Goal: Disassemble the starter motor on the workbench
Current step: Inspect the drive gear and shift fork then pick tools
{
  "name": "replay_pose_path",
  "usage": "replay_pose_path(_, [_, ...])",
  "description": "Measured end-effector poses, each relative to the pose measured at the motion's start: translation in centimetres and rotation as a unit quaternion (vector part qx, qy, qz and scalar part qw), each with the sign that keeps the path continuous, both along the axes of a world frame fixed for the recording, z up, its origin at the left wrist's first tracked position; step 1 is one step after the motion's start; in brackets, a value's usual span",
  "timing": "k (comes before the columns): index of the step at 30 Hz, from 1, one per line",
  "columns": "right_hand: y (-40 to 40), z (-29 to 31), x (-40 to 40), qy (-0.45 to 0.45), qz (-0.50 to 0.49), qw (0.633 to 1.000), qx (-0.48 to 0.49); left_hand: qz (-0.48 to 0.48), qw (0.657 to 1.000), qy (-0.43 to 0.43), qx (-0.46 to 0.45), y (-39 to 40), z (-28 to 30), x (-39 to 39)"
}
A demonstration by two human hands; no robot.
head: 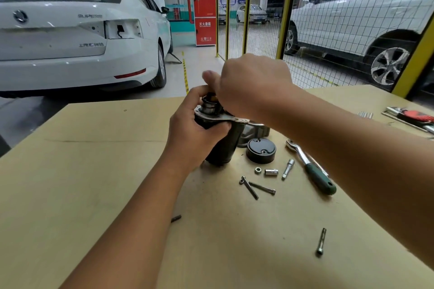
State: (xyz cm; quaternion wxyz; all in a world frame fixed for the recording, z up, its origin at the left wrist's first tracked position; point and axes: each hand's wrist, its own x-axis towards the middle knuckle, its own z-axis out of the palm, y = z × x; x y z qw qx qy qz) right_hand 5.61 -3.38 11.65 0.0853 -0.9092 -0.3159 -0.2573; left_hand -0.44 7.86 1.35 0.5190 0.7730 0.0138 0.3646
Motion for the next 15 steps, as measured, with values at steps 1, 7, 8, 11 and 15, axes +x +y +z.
replay_pose_path(1, [0.23,0.11,0.17,0.003,-0.003,1.000,-0.006,-0.001,1.000,0.001,-0.001,0.01,-0.01,-0.06])
replay_pose_path(7, [0.77,-0.30,0.74,0.016,0.036,0.999,-0.010,0.021,1.000,-0.001,-0.009,0.00,-0.09,-0.13])
replay_pose_path(8, [0.72,-0.48,0.75,-0.013,0.050,0.998,-0.042,0.025,1.000,0.003,-0.012,0.05,-0.16,-0.13])
replay_pose_path(11, [0.51,-0.70,0.79,-0.069,0.078,0.989,-0.101,0.010,1.000,0.013,-0.008,0.40,-0.11,-0.23])
replay_pose_path(15, [0.32,-0.65,0.28,-0.109,0.076,0.981,-0.145,-0.011,1.000,0.014,-0.001,0.66,0.05,-0.29])
